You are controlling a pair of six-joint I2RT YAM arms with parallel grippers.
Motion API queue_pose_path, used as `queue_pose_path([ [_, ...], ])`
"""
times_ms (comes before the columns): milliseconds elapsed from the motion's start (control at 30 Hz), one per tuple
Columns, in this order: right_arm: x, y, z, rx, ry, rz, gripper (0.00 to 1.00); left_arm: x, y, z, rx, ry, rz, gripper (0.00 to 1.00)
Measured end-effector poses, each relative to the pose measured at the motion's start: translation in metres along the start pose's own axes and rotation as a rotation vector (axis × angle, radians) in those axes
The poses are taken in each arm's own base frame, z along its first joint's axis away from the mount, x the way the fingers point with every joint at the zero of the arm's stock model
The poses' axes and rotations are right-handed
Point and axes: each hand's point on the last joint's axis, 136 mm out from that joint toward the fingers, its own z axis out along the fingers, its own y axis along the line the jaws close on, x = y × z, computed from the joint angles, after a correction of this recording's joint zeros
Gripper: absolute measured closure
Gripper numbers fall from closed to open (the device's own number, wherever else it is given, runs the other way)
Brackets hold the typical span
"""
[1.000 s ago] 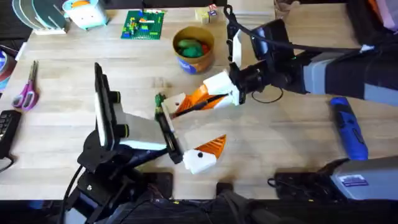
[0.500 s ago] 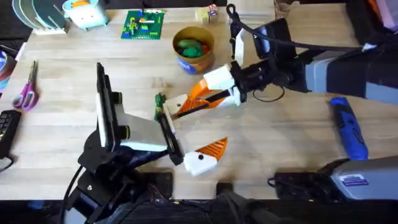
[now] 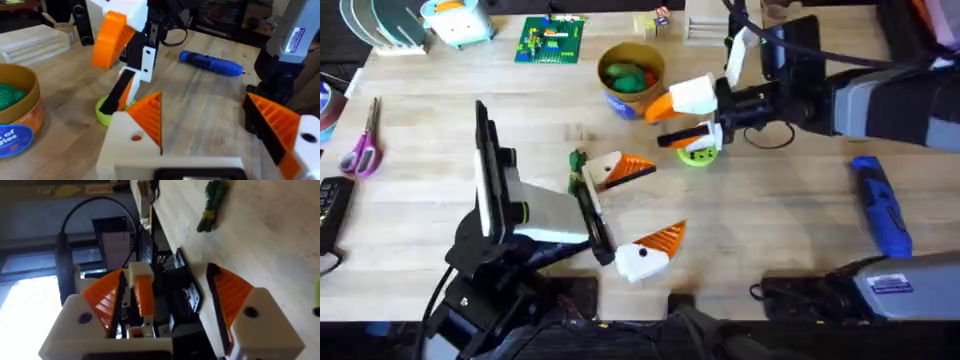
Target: Pick up the gripper from the table and insert it into the empty holder that is missing its gripper. Then pick up a screw, insert it into the mounting hole, and use the screwdriver to tighten it. Finally, clean up the table by picking up the vegetable and placing it into the bucket.
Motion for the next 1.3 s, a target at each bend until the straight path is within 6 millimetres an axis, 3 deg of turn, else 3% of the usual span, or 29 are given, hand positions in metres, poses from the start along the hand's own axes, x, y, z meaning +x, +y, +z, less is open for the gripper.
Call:
queue_pose_path([
  [200, -0.028, -0.028, -0.035, 0.141, -0.164, -0.029, 0.086, 0.0, 0.0, 0.0, 0.0, 0.0, 0.0, 0.009],
  [367, -0.016, -0.036, -0.061, 0.376, -0.172, -0.02, 0.082, 0.0, 0.0, 0.0, 0.0, 0.0, 0.0, 0.009],
  [567, -0.005, -0.038, -0.089, 0.791, -0.12, -0.225, 0.081, 0.0, 0.0, 0.0, 0.0, 0.0, 0.0, 0.009],
  [700, 0.0, -0.05, -0.086, 0.956, -0.051, -0.334, 0.08, 0.0, 0.0, 0.0, 0.0, 0.0, 0.0, 0.009],
  [933, 0.001, -0.067, -0.065, 1.081, 0.049, -0.467, 0.082, 0.0, 0.0, 0.0, 0.0, 0.0, 0.0, 0.009],
  [1100, 0.007, -0.081, -0.054, 1.177, 0.125, -0.527, 0.317, 0.0, 0.0, 0.0, 0.0, 0.0, 0.0, 0.009],
  [1300, 0.011, -0.088, -0.04, 1.216, 0.163, -0.573, 0.495, 0.0, 0.0, 0.0, 0.0, 0.0, 0.0, 0.009],
])
